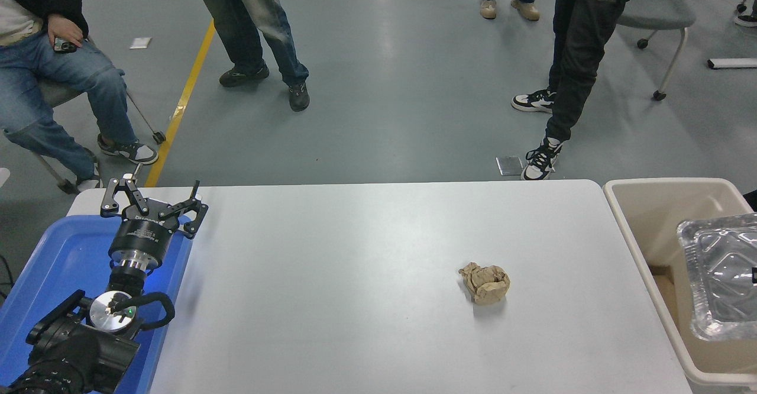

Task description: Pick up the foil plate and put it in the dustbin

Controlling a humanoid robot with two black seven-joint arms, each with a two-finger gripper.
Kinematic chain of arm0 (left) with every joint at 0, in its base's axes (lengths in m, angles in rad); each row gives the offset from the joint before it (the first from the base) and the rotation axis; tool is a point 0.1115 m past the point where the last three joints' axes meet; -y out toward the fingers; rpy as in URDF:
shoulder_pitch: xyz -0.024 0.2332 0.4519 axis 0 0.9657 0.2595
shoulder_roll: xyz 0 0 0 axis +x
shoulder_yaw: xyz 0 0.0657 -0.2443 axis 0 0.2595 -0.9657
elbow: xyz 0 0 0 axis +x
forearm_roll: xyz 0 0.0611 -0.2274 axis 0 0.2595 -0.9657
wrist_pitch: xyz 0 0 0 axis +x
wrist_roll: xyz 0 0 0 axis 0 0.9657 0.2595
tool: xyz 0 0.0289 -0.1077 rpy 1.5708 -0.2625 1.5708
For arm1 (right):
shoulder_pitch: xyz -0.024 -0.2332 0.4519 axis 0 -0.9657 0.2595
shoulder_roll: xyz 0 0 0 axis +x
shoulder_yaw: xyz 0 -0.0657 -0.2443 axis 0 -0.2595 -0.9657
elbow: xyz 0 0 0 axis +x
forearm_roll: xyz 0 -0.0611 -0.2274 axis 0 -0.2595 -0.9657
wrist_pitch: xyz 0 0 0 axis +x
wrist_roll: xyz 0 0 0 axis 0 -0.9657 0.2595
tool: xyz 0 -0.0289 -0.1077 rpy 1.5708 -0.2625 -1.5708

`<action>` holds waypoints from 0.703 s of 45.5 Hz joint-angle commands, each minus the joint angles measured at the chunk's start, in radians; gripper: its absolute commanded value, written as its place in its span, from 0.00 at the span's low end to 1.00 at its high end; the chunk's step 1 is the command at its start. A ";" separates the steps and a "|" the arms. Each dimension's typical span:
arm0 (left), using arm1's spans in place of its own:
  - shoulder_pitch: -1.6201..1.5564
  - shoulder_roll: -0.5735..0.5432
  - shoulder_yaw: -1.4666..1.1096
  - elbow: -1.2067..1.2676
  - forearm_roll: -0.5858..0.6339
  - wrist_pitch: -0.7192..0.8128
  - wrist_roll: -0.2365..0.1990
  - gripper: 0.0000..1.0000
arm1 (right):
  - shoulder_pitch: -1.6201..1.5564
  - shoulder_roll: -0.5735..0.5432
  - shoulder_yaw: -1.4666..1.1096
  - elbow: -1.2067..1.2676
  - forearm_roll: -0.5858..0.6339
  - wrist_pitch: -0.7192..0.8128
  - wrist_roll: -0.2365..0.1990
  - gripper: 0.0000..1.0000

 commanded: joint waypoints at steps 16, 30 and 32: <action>0.000 0.000 0.000 0.000 0.000 0.000 0.000 0.99 | 0.002 0.009 0.005 0.001 -0.002 -0.007 -0.001 0.00; 0.000 0.000 0.000 0.000 0.000 0.000 0.000 0.99 | 0.002 0.011 0.008 0.002 -0.002 -0.009 -0.003 0.00; 0.000 0.000 0.000 0.000 0.000 0.000 0.000 0.99 | 0.000 0.011 0.008 0.001 -0.002 -0.009 -0.003 0.00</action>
